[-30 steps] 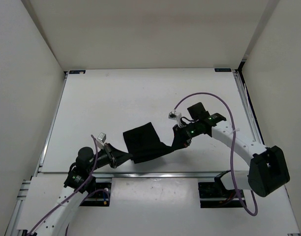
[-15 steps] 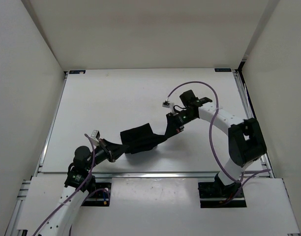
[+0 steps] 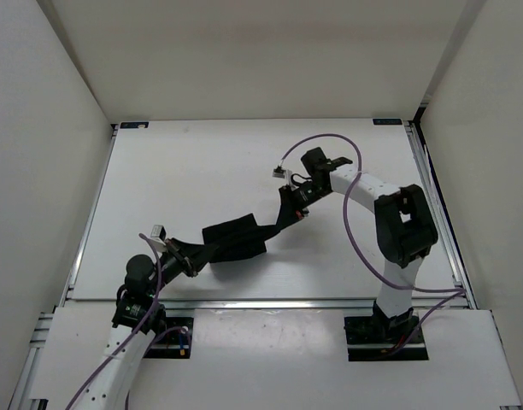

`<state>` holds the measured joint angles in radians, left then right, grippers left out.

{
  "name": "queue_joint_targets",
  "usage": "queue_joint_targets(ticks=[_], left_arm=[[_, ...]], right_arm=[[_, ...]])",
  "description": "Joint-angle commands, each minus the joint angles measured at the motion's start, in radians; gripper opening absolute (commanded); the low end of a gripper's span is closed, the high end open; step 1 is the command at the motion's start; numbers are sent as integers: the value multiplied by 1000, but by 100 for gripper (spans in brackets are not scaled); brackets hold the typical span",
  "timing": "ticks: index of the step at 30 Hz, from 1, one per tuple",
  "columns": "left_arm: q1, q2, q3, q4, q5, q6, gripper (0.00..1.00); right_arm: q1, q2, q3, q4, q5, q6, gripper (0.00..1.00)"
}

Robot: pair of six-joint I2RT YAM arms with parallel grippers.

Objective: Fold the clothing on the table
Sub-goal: Fold the skirt

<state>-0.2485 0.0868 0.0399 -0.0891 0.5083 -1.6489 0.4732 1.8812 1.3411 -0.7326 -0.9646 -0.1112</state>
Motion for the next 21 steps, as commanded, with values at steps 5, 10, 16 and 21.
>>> queue_joint_targets(ticks=[5, 10, 16, 21], left_arm=[[87, -41, -252, 55, -91, 52, 47], [100, -44, -196, 17, -114, 118, 82], [51, -44, -226, 25, -63, 118, 99], [-1, -27, -180, -107, -16, 276, 99]], right_arm=[[-31, 269, 361, -46, 74, 33, 31], [-54, 290, 412, 33, 29, 60, 44], [-85, 158, 302, 124, 29, 65, 64], [-12, 66, 199, -23, 122, -166, 16]])
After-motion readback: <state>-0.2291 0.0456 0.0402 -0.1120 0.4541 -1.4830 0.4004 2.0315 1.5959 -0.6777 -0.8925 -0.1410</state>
